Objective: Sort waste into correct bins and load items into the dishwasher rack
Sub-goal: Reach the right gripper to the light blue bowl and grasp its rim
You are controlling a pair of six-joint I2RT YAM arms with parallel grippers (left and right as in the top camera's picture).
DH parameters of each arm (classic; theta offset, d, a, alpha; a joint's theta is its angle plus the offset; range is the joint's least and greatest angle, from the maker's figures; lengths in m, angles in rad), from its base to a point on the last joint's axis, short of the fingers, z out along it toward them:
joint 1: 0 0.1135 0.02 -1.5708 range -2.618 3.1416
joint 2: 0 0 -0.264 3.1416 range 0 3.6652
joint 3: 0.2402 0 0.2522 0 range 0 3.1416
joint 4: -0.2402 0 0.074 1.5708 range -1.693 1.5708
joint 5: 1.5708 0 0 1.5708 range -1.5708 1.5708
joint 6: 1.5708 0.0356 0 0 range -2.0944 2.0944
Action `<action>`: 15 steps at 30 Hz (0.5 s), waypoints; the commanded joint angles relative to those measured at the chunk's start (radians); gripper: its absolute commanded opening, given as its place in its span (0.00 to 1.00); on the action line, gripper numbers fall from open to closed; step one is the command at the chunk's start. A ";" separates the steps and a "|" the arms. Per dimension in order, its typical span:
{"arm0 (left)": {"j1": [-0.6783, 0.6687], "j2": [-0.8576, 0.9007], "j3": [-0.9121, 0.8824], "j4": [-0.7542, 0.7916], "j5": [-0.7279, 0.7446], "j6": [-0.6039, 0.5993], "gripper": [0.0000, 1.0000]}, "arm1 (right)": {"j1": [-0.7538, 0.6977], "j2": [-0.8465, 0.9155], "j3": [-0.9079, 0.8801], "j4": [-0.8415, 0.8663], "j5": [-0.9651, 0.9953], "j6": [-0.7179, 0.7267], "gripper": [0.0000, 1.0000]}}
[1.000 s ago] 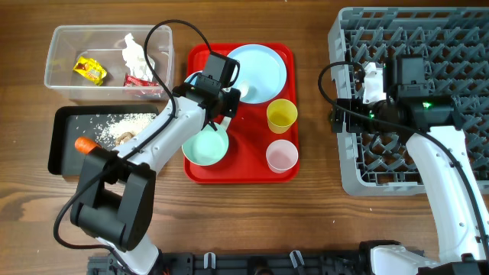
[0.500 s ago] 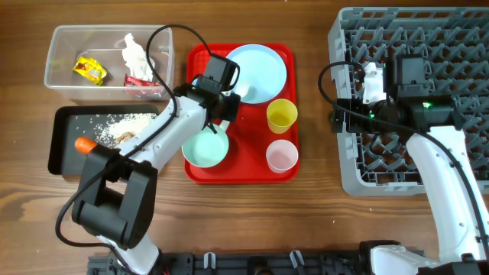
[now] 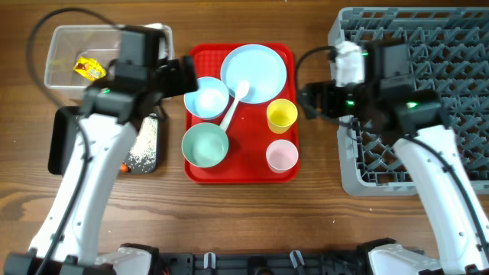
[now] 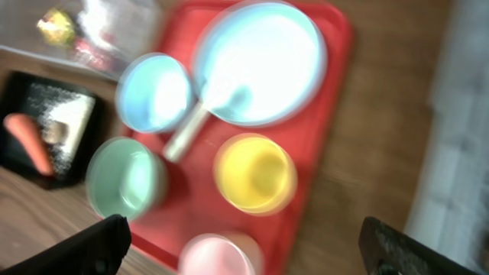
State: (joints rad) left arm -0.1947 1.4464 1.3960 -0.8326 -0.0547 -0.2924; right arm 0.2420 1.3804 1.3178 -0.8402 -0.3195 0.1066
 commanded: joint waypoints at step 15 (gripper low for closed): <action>0.198 0.042 -0.004 -0.156 0.005 -0.030 1.00 | 0.389 0.530 0.019 0.496 0.035 0.354 0.84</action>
State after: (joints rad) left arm -0.0032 1.4818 1.3960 -0.9882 -0.0544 -0.3061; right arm 0.6342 1.8748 1.3247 -0.4084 -0.3302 0.3759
